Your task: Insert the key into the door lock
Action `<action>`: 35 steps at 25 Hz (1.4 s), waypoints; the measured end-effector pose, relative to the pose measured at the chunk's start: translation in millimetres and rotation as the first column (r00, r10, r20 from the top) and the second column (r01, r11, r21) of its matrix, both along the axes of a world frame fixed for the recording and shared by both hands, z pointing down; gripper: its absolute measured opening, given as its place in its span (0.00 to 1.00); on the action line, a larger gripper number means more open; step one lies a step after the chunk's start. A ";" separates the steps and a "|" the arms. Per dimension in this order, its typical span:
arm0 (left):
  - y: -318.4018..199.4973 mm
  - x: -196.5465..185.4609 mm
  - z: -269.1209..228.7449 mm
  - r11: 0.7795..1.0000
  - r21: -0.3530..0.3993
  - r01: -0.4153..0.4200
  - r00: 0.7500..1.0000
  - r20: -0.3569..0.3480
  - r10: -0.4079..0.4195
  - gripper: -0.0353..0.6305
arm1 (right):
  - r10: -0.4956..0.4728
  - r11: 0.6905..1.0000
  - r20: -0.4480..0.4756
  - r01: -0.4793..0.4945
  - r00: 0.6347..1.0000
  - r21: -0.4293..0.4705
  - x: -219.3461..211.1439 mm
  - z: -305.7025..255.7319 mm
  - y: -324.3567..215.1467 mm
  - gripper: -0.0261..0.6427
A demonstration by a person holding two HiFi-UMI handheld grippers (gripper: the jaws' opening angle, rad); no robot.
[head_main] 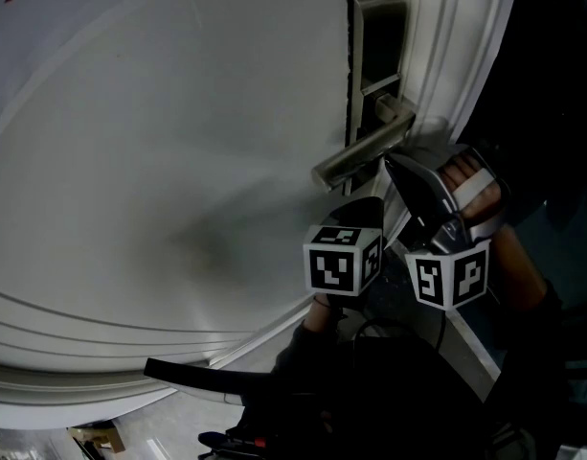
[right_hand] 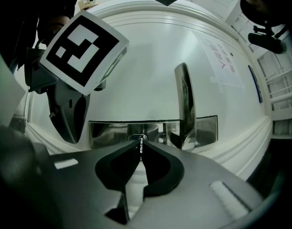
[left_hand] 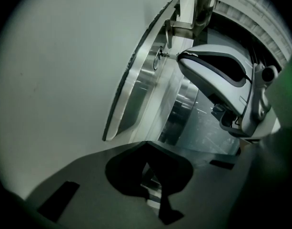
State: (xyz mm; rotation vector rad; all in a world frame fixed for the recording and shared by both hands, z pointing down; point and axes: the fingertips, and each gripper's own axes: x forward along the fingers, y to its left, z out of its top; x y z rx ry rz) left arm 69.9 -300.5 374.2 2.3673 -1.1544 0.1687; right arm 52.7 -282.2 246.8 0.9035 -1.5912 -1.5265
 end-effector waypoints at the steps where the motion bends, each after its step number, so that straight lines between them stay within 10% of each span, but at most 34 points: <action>1: 0.0 0.1 -0.2 1.000 0.000 -0.001 1.000 0.000 0.001 0.05 | 0.000 1.000 -0.001 0.000 1.000 0.000 0.0 0.0 -0.1 0.06; 35: -2.6 -4.0 0.8 1.000 -0.004 -0.010 1.000 -0.003 0.010 0.05 | 0.018 1.000 -0.013 -0.018 1.000 -0.005 -2.4 1.2 -3.3 0.06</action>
